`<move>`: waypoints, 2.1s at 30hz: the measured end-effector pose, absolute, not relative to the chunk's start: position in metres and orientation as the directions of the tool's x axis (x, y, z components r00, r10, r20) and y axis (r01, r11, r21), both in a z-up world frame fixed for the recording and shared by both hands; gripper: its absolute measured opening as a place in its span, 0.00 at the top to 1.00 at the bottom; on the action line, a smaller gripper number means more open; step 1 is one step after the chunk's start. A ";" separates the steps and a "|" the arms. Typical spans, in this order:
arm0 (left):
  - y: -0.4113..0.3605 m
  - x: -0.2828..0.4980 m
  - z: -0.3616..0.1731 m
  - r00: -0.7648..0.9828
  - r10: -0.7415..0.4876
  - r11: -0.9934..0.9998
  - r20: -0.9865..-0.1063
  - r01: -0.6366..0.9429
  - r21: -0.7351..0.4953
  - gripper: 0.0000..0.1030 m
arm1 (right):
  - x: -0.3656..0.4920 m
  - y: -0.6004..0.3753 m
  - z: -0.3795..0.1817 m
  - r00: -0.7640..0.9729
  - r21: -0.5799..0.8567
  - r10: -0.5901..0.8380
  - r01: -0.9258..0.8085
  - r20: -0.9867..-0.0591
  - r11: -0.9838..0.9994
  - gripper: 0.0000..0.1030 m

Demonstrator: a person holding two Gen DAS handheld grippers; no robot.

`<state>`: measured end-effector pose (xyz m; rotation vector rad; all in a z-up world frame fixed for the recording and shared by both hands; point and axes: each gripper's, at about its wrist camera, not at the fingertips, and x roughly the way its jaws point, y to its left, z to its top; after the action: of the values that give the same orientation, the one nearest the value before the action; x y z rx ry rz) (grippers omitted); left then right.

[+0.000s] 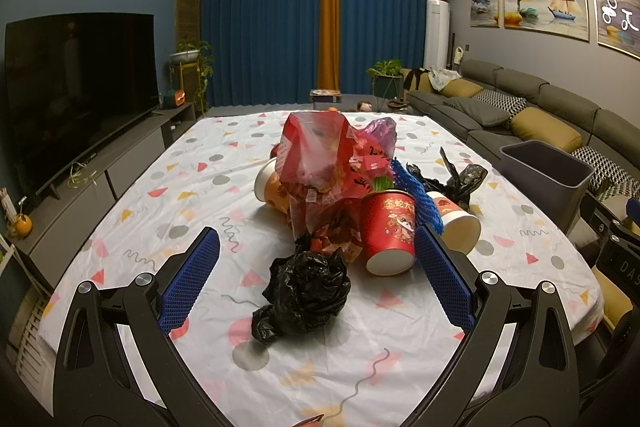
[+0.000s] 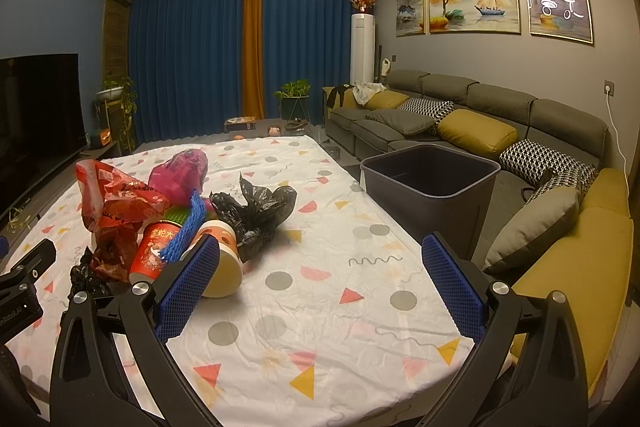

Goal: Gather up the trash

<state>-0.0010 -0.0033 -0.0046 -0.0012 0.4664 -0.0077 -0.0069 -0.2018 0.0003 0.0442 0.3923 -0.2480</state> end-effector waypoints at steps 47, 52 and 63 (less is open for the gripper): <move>0.007 0.003 -0.006 0.894 -0.012 1.000 -0.448 -0.001 -0.030 0.07 | 0.003 -0.196 0.003 0.905 0.009 -0.186 0.205 -0.383 0.979 0.05; 0.018 0.000 -0.010 0.902 -0.038 0.999 -0.429 0.017 -0.051 0.07 | 0.005 -0.195 0.002 0.907 0.019 -0.169 0.191 -0.385 0.981 0.05; 0.052 -0.002 -0.040 0.893 -0.026 0.999 -0.450 0.002 -0.053 0.07 | 0.016 -0.182 -0.005 0.915 0.037 -0.102 0.127 -0.391 0.991 0.05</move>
<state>-0.0022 0.0516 -0.0397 -0.0518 0.4671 -0.0148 0.0156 -0.1818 -0.0054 0.0624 0.3985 -0.1178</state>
